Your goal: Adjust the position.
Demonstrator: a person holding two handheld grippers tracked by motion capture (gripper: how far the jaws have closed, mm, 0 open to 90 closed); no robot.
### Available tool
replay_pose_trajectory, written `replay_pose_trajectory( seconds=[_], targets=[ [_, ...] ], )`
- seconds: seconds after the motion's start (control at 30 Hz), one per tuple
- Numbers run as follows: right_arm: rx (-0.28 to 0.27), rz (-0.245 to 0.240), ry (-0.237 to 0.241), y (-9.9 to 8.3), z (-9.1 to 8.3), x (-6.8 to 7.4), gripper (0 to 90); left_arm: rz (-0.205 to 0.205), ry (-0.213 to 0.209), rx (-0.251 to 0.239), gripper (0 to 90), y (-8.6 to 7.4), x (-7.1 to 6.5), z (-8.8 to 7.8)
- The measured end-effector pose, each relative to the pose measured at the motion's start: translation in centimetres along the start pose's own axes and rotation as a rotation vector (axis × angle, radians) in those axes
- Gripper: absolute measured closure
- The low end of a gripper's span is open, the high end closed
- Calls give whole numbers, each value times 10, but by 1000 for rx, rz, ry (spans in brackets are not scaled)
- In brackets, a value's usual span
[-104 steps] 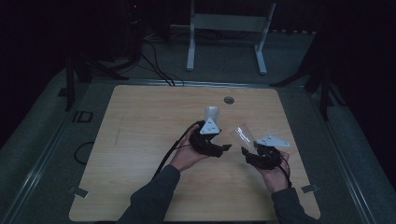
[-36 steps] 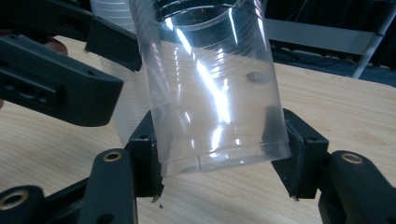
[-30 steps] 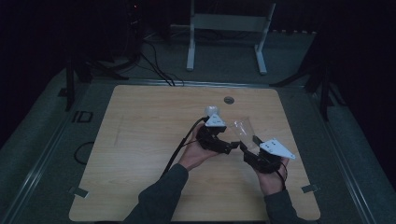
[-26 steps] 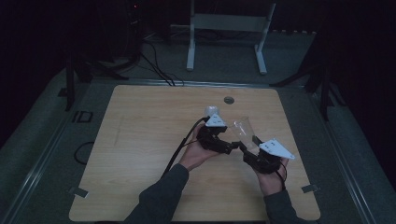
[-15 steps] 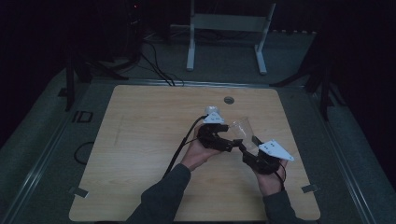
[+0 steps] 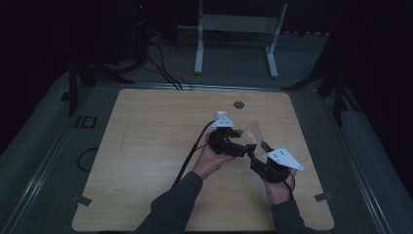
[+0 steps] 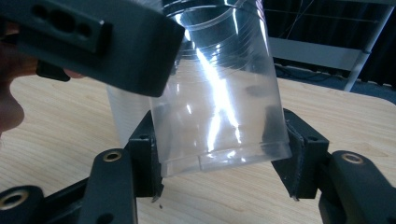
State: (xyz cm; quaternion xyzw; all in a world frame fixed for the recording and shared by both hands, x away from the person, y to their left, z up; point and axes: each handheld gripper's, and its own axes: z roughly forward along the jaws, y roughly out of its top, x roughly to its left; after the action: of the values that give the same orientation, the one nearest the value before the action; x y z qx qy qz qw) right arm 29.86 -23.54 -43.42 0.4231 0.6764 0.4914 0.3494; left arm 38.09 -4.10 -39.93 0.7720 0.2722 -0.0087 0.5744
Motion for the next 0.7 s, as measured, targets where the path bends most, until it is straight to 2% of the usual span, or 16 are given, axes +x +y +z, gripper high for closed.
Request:
replay_pose_trajectory(
  seconds=[0.13,0.3,0.37,0.47,0.7],
  targets=[
    [-3,6,5,0,0,0,420,-25,-1,-25,178,1,0,1],
    [-6,5,10,-1,0,0,418,-64,-22,-57,179,3,2,2],
    [-2,-10,15,-1,1,1,416,-83,-30,-69,182,4,3,3],
    [-1,-16,16,-2,1,2,412,-89,-35,-87,205,3,2,4],
    [13,-22,24,-1,2,1,386,-75,-38,-123,266,5,-3,2]
  ],
)
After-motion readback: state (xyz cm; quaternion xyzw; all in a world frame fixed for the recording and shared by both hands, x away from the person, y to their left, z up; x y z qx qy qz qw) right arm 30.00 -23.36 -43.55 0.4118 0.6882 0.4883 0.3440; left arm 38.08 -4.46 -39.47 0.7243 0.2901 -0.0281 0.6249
